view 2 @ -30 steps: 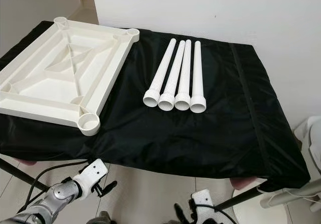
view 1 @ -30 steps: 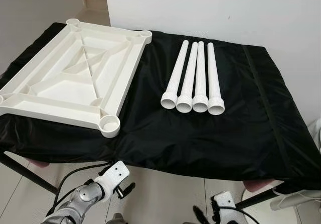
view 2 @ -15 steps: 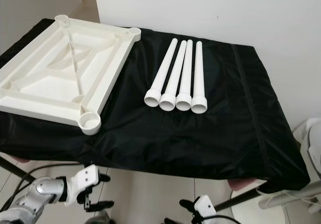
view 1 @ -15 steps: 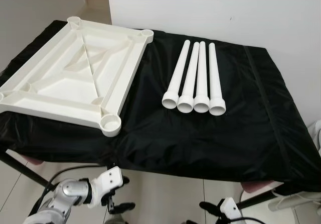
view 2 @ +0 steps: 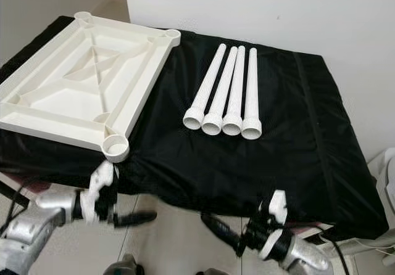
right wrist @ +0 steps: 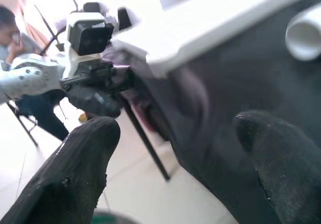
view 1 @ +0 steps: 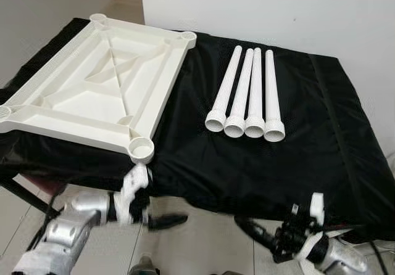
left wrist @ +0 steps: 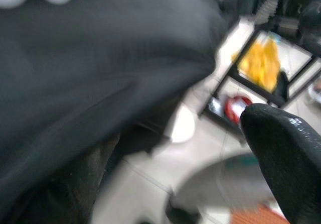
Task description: Building children table
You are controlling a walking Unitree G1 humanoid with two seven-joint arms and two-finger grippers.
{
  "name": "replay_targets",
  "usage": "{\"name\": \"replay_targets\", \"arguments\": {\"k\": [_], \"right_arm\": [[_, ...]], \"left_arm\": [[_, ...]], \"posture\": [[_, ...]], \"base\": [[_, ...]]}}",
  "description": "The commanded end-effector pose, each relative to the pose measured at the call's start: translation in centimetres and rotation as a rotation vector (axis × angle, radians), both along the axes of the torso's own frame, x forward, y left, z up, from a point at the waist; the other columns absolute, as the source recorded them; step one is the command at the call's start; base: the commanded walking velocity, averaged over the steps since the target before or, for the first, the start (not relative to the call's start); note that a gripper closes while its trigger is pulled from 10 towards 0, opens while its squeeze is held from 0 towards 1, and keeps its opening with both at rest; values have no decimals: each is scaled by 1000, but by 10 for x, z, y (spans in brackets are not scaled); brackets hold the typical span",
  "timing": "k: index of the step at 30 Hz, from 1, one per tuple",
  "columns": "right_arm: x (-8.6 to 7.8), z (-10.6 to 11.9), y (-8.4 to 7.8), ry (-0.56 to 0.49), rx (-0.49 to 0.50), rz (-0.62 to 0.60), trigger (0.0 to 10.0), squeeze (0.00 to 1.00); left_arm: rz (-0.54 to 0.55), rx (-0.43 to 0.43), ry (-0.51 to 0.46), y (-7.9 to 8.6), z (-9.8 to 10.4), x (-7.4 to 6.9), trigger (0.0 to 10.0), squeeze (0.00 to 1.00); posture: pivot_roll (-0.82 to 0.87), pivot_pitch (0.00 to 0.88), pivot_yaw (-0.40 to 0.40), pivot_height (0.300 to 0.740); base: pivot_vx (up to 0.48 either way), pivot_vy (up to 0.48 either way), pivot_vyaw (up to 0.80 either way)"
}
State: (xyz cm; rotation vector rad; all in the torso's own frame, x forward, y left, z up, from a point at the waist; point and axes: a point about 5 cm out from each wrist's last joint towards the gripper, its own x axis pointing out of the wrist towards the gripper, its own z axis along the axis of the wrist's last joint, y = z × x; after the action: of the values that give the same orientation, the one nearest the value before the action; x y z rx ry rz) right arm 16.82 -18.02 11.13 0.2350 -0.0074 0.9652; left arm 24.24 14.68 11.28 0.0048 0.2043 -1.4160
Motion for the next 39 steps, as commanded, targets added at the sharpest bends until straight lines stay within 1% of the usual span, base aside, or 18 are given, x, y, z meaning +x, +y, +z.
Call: {"name": "replay_targets", "arguments": {"k": [1,8,9,14,15,17,19,20,22,24,26,27,30,35,36,37,38,39], "right_arm": [[2,6,-4,7,22,-27,10000,0],[3,15,-3,-5,42,-26,10000,0],[0,11,-1,32,14,-6,10000,0],[-7,1,2,93,-24,19,10000,0],[-11,-2,3,117,-38,31,10000,0],[-11,-2,3,117,-38,31,10000,0],[-15,-1,3,144,-48,56,10000,0],[-15,-1,3,144,-48,56,10000,0],[-18,1,3,162,-63,95,10000,0],[-17,3,2,164,-83,110,10000,0],[-16,3,0,163,-95,111,10000,0],[-13,5,-3,161,-103,111,10000,0],[-12,6,-3,160,-101,111,10000,0],[20,18,-7,37,-67,-119,10000,0],[20,18,-7,37,-67,-119,10000,0],[29,21,-8,13,-50,-192,10000,0],[29,21,-8,13,-50,-192,10000,0],[37,25,-8,-13,-41,-266,10000,0]], "left_arm": [[-51,-56,-4,-5,12,-2,10000,0],[-60,-47,8,-5,20,-6,10000,0],[-87,-14,42,-5,16,-15,10000,0],[-111,45,85,-2,5,-26,10000,0],[-134,79,114,1,0,-34,10000,0],[-134,79,114,1,0,-34,10000,0],[-212,117,158,7,-1,-48,10000,0],[-212,117,158,7,-1,-48,10000,0],[-316,156,216,11,2,-59,10000,0],[-367,165,237,14,4,-65,10000,0],[-389,156,226,15,7,-67,10000,0],[-404,118,219,16,15,-69,10000,0],[-402,94,222,16,18,-68,10000,0],[-152,35,101,13,17,-38,10000,0],[-152,35,101,13,17,-38,10000,0],[-94,21,72,7,19,-30,10000,0],[-94,21,72,7,19,-30,10000,0],[-21,5,52,1,21,-20,10000,0]], "posture": [[64,38,-48,740],[66,39,-47,740],[67,44,-45,740],[66,49,-44,740],[66,54,-45,740],[66,54,-45,740],[69,70,-60,740],[69,70,-60,740],[71,75,-64,740],[70,79,-65,740],[69,80,-64,740],[74,83,-68,740],[74,83,-68,740],[72,69,-62,740],[72,69,-62,740],[72,69,-62,740],[72,69,-62,740],[72,61,-56,740]], "base": [[0,0,0],[0,0,0],[0,0,0],[0,0,0],[0,0,0],[0,0,0],[0,0,0],[0,0,0],[0,0,0],[0,0,0],[0,0,0],[0,0,0],[0,0,0],[0,0,0],[0,0,0],[0,0,0],[0,0,0],[0,0,0]]}}
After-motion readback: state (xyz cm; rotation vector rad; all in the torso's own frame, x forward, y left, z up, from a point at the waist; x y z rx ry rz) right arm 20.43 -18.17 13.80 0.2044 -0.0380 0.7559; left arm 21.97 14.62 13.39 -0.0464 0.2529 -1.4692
